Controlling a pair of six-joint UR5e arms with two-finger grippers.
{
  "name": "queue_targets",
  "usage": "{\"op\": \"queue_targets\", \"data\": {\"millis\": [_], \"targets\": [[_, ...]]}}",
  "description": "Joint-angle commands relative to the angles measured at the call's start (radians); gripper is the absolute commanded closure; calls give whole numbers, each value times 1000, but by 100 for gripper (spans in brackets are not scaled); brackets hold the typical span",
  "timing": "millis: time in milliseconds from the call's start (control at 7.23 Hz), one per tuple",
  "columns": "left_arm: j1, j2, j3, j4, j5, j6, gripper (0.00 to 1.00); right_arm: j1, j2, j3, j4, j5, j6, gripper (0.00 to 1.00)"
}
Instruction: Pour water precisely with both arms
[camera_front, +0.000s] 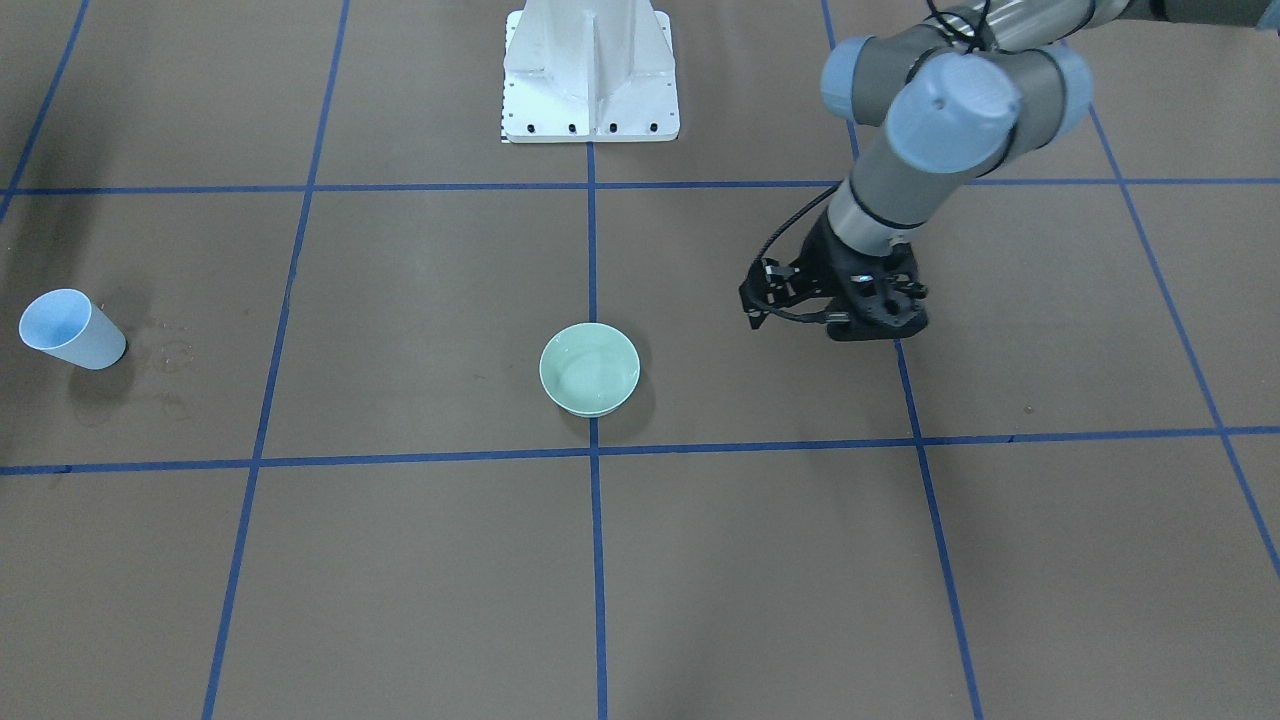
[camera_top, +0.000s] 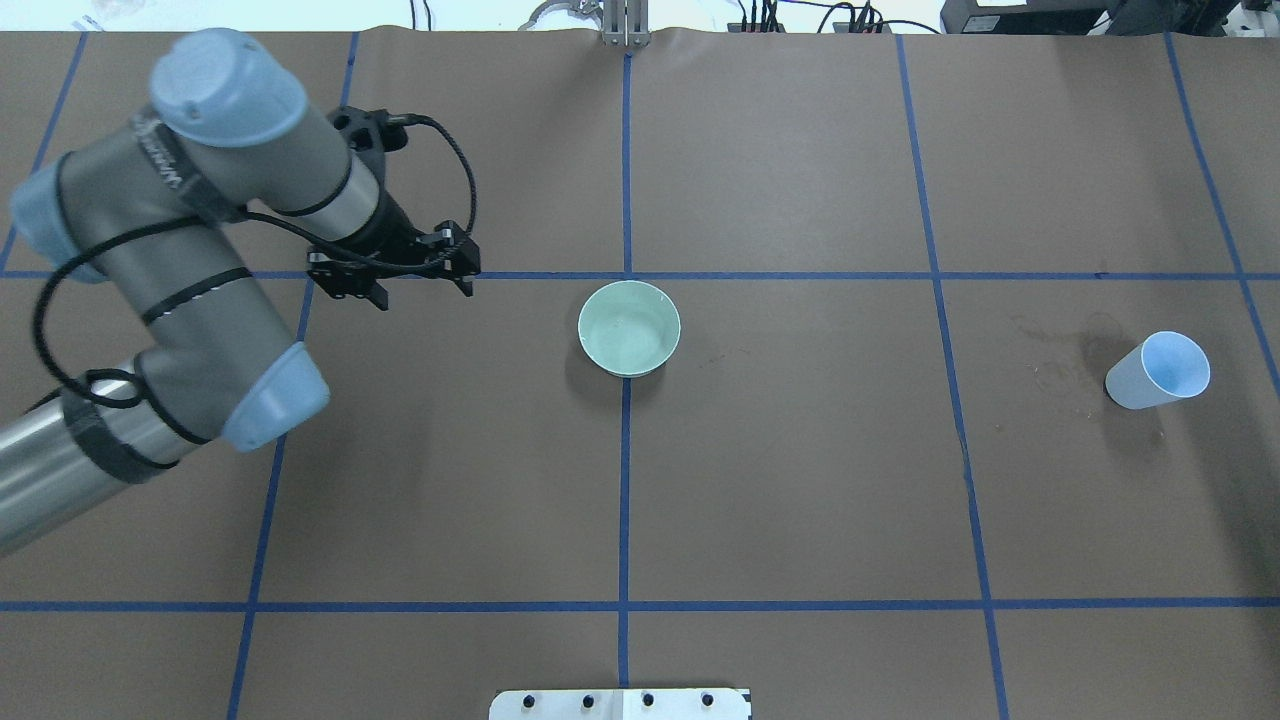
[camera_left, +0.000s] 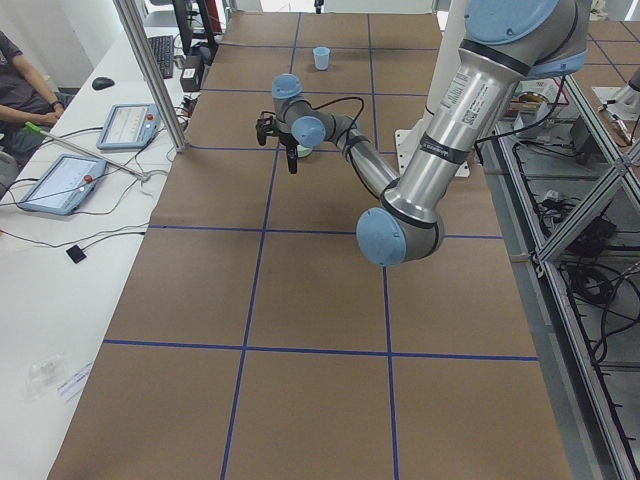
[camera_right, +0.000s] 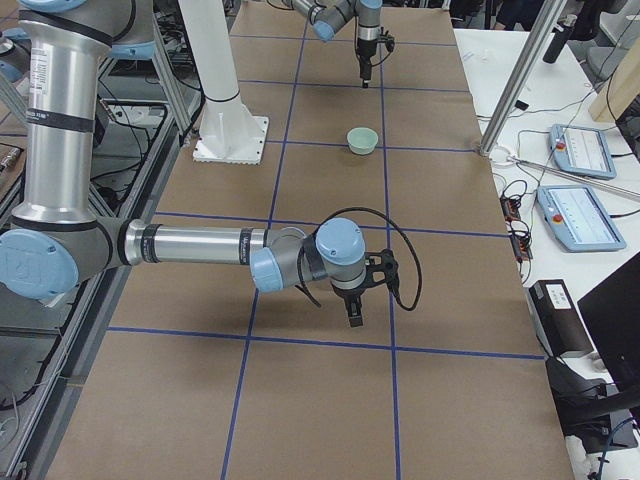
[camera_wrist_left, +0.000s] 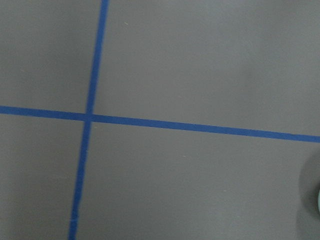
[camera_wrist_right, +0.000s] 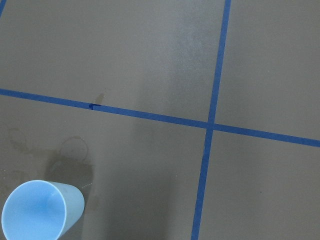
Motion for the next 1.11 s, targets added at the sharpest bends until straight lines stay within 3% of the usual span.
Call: {"op": "queue_targets", "data": {"millis": [0,138,415,968], "targets": [[71,-169,175,-6,11,-56,1,15,15,6,-88,28,-81,1],[113,-186,208,-21,81,-59,0,15,17,6,-89,28,-81,1],[128,-197,262,-52,95,-99,1,15,17,7,-89,29,-81,1],[139,-202,325,-125,97,-105,17,26,12,15,-89,40,-81,1]]}}
